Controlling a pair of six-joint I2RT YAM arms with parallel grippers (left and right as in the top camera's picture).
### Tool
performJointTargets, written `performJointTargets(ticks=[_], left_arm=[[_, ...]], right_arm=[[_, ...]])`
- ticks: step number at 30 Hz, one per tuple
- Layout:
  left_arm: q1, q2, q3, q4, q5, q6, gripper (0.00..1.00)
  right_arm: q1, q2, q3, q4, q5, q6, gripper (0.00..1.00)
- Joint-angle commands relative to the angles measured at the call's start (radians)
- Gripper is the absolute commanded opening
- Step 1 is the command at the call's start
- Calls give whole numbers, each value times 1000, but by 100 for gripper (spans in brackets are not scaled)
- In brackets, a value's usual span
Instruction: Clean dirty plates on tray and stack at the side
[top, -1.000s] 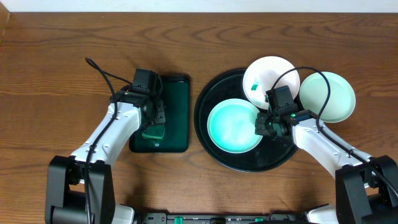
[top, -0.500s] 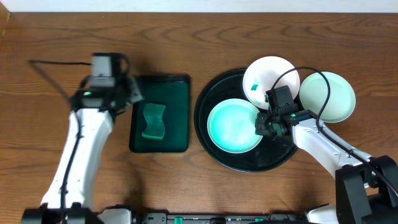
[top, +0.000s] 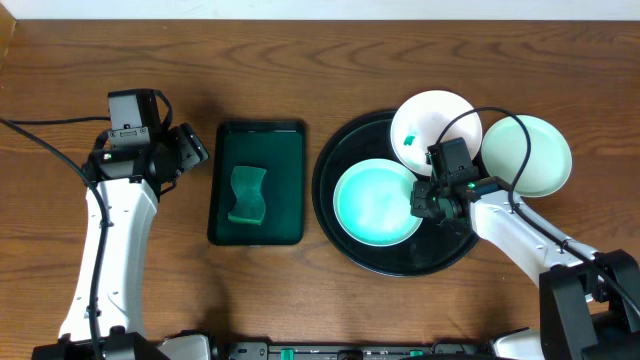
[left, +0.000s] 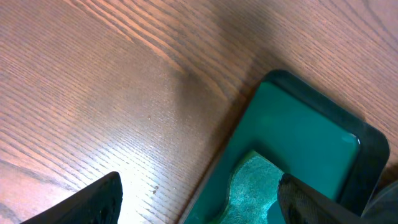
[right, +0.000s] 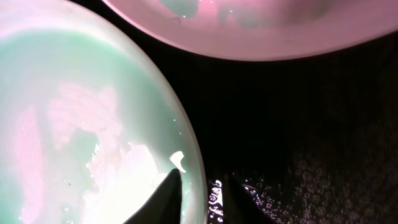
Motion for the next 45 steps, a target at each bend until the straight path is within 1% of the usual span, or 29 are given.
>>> performJointTargets(ticks=[1, 4, 6, 9, 11, 12, 45], left_arm=[[2, 1, 13, -3, -9, -3, 80], [2, 1, 13, -3, -9, -3, 81], [2, 1, 13, -3, -9, -3, 80], [2, 1, 13, -3, -9, -3, 80], [2, 1, 13, -3, -9, -3, 81], [2, 1, 13, -3, -9, -3, 81], [2, 1, 13, -3, -9, -3, 81]], right_arm=[[10, -12, 2, 2, -4, -7, 24], [10, 10, 2, 8, -5, -7, 24], [10, 19, 2, 8, -5, -7, 22], [10, 22, 2, 9, -5, -7, 15], [10, 22, 2, 14, -5, -7, 3], [10, 22, 2, 14, -5, -7, 1], [5, 21, 3, 3, -5, -7, 1]])
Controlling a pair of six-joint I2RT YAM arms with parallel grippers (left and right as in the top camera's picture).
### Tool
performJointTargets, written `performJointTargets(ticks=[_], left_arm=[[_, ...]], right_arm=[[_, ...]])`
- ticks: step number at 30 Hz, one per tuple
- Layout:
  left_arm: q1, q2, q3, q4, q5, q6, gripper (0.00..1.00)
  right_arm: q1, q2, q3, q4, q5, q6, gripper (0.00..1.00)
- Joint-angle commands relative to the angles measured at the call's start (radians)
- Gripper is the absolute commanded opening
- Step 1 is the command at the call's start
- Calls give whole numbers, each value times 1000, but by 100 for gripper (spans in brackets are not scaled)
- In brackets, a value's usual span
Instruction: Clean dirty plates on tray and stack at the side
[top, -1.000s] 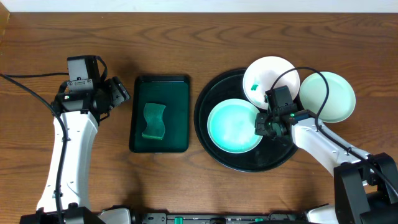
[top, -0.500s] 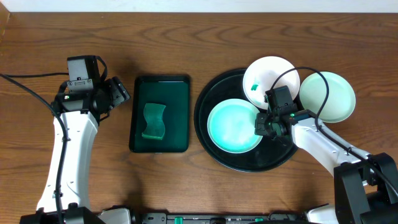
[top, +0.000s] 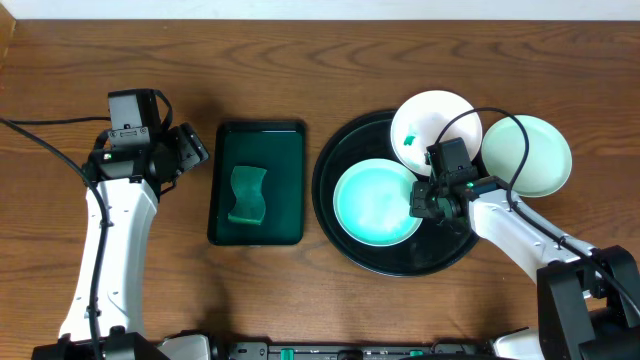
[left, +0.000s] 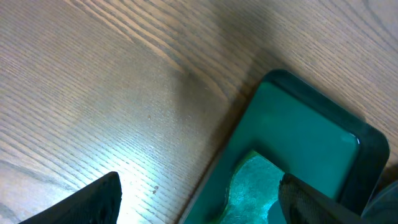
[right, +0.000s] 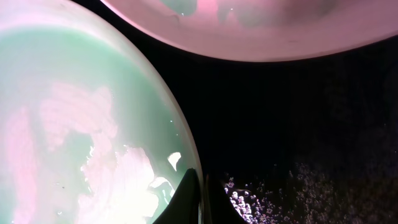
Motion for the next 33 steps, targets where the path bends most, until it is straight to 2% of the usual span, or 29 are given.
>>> performJointTargets(ticks=[1, 33], left_arm=[[2, 1, 13, -3, -9, -3, 81], [2, 1, 13, -3, -9, -3, 81]], right_arm=[[2, 4, 5, -5, -5, 0, 1], [-5, 2, 278, -335, -106, -4, 1]])
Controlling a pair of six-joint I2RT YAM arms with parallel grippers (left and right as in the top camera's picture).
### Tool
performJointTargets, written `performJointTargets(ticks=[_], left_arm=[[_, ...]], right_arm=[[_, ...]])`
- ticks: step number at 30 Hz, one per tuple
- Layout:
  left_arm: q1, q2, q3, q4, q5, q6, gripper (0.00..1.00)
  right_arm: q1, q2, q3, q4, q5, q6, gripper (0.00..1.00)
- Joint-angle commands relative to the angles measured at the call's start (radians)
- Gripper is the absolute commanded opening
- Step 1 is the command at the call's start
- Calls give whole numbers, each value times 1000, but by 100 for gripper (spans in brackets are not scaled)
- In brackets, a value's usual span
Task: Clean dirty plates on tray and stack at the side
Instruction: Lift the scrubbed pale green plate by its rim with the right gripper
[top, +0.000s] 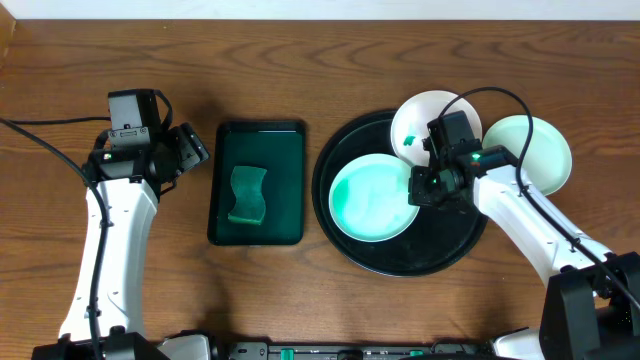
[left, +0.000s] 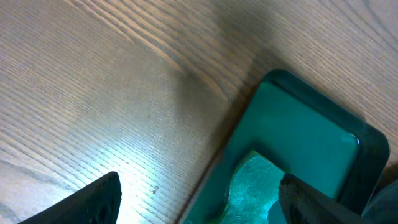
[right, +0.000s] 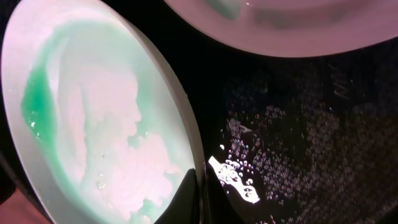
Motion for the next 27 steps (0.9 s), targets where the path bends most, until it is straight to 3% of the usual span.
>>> performJointTargets(ticks=[1, 19, 27], left_arm=[[2, 1, 13, -3, -9, -3, 81], [2, 1, 13, -3, -9, -3, 81], [2, 1, 13, -3, -9, -3, 81]], right_arm=[[-2, 1, 50, -15, -19, -3, 1], [21, 1, 216, -85, -31, -6, 1], [157, 10, 234, 70, 10, 43, 1]])
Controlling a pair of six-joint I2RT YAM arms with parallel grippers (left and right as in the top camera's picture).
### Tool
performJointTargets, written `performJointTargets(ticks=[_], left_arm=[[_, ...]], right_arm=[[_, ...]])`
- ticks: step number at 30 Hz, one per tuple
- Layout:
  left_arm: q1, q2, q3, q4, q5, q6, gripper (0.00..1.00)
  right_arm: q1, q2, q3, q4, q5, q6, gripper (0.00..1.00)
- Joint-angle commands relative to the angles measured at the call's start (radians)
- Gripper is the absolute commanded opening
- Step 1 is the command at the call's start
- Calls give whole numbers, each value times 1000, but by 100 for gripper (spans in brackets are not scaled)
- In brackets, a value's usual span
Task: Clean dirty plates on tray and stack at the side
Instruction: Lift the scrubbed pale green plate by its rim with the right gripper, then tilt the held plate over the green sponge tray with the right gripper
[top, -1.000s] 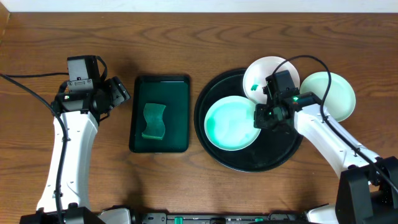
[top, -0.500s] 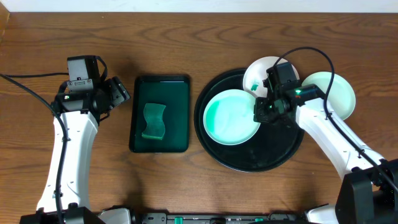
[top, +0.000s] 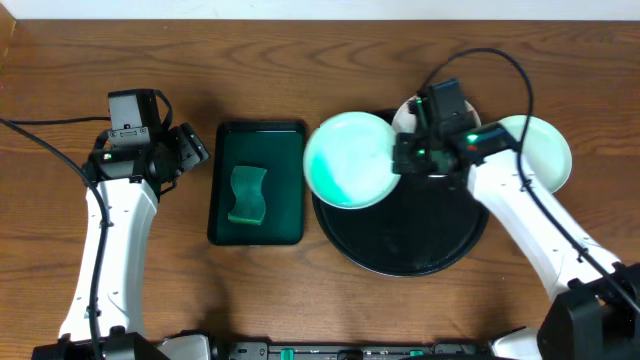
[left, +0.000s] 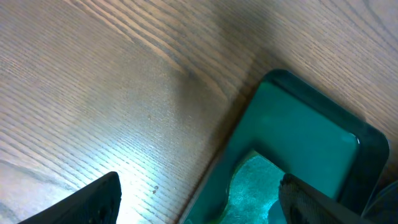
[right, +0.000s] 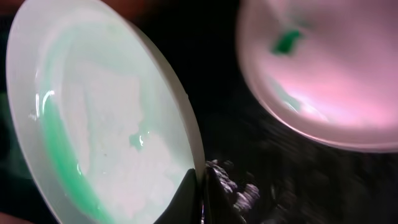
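Observation:
My right gripper (top: 404, 157) (right: 200, 190) is shut on the rim of a white plate (top: 349, 160) (right: 99, 124) smeared with green. The plate hangs tilted over the left edge of the round black tray (top: 410, 230). A second white plate (right: 323, 81) with a green smear lies at the tray's back, mostly hidden under my arm in the overhead view. A pale plate (top: 541, 152) rests on the table to the right of the tray. My left gripper (top: 188, 148) (left: 199, 208) stays open just left of the green basin (top: 288, 190), above its sponge (top: 247, 195) (left: 250, 186).
The green rectangular basin (left: 305, 137) sits between the two arms on the wooden table (top: 300, 60). Cables loop over the right arm above the plates. The table's back edge runs along the top of the overhead view.
My right gripper has moved up and to the left with the smeared plate, from the tray's middle to over its left edge, tilted. The left arm has not moved.
My right gripper's fingers first stood slightly apart at the rim of the smeared plate lying in the black tray. Then they were shut on that rim. After that the plate was tipped up off the tray, and now it hangs over the tray's left edge.

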Motion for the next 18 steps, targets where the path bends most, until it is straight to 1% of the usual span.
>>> performJointTargets(ticks=[1, 9, 12, 18], left_arm=[[2, 1, 13, -3, -9, -3, 81], [2, 1, 13, -3, -9, -3, 81], [2, 1, 13, -3, -9, -3, 81], [2, 1, 13, -3, -9, -3, 81]], right_arm=[[79, 10, 22, 54, 34, 44, 1], [257, 46, 22, 208, 216, 76, 1], [311, 75, 21, 246, 301, 76, 1], [390, 127, 21, 337, 404, 71, 1]])
